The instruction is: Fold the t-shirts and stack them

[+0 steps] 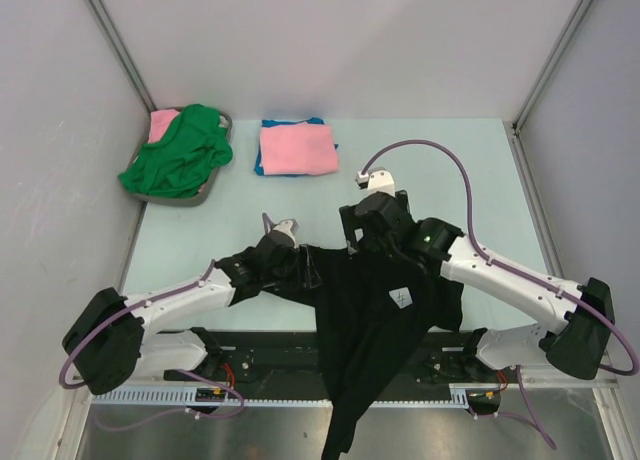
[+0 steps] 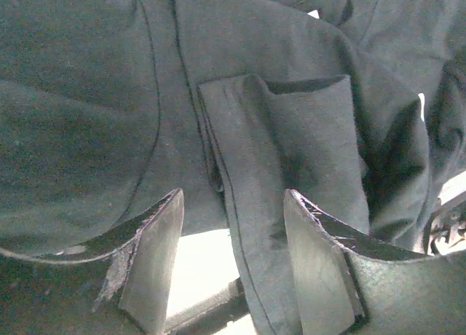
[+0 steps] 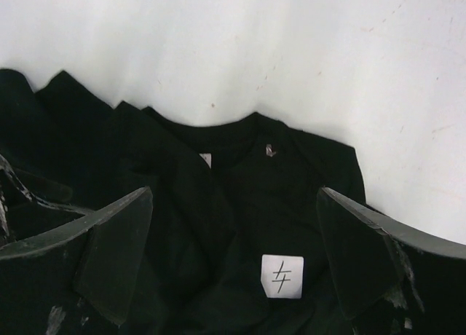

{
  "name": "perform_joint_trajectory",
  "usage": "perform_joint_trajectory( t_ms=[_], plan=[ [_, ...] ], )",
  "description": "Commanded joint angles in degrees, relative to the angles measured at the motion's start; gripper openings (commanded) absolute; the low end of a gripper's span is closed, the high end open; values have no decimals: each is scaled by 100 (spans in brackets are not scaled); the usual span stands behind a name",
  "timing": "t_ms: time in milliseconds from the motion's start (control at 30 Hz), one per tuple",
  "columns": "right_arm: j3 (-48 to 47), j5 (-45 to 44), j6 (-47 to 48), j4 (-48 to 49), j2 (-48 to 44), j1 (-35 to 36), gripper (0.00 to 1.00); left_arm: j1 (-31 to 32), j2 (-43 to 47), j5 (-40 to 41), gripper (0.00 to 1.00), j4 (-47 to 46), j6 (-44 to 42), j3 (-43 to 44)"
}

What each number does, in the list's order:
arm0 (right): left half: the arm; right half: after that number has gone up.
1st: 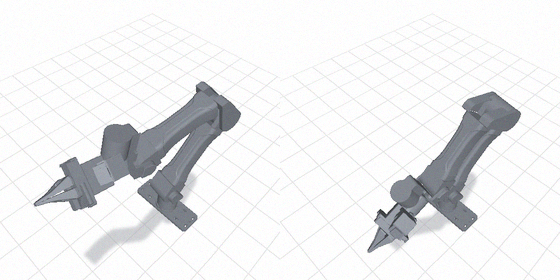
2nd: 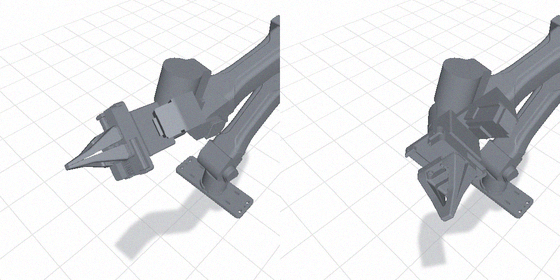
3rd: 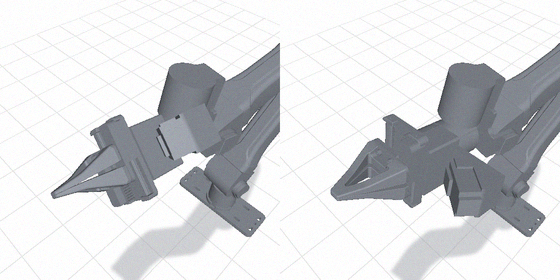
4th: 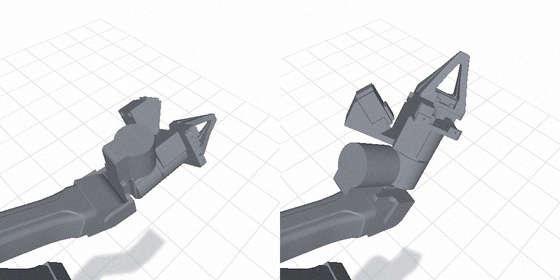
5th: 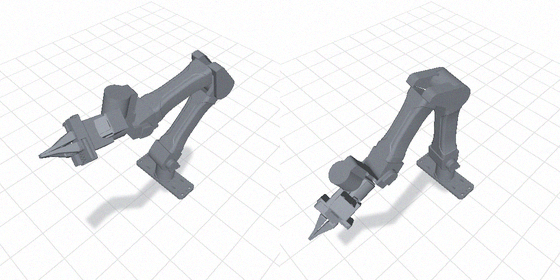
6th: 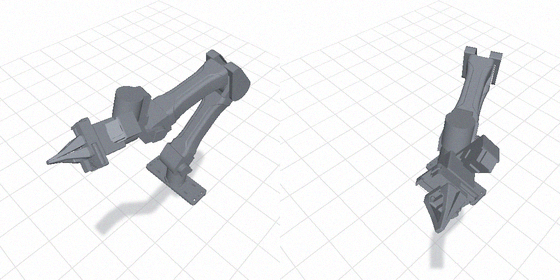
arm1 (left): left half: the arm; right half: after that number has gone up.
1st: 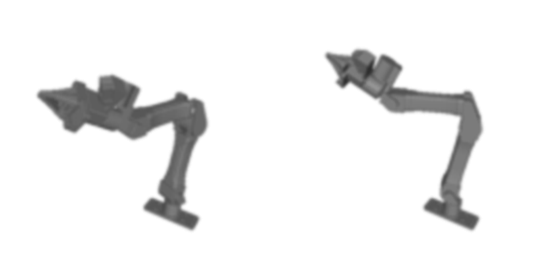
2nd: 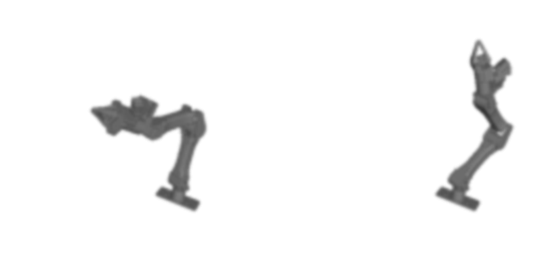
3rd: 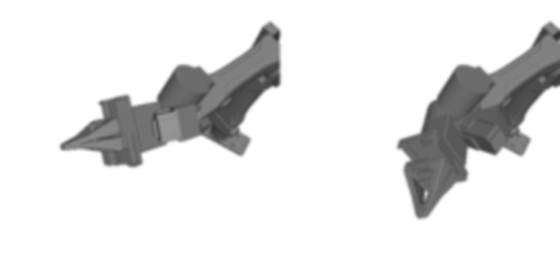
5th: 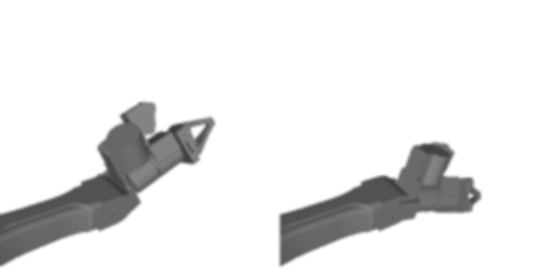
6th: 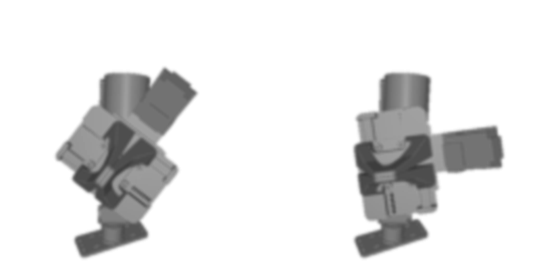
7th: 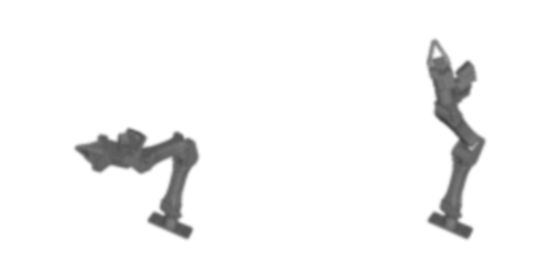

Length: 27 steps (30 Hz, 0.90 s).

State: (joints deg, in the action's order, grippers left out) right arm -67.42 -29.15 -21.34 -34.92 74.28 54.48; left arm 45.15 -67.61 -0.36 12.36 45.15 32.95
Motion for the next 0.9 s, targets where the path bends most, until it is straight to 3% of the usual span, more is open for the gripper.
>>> perform_joint_trajectory(
  t_ms=[0,500,867],
  plan=[
    [211,190,-72,204,-203,-69,99,29,-138,-61,62,-629,179,-131],
    [650,190,-107,222,-555,-209,100,29,-1385,-307,50,-1464,108,150],
    [888,366,-125,371,-678,-306,99,29,-1149,-211,49,-1132,38,256]
  ],
)
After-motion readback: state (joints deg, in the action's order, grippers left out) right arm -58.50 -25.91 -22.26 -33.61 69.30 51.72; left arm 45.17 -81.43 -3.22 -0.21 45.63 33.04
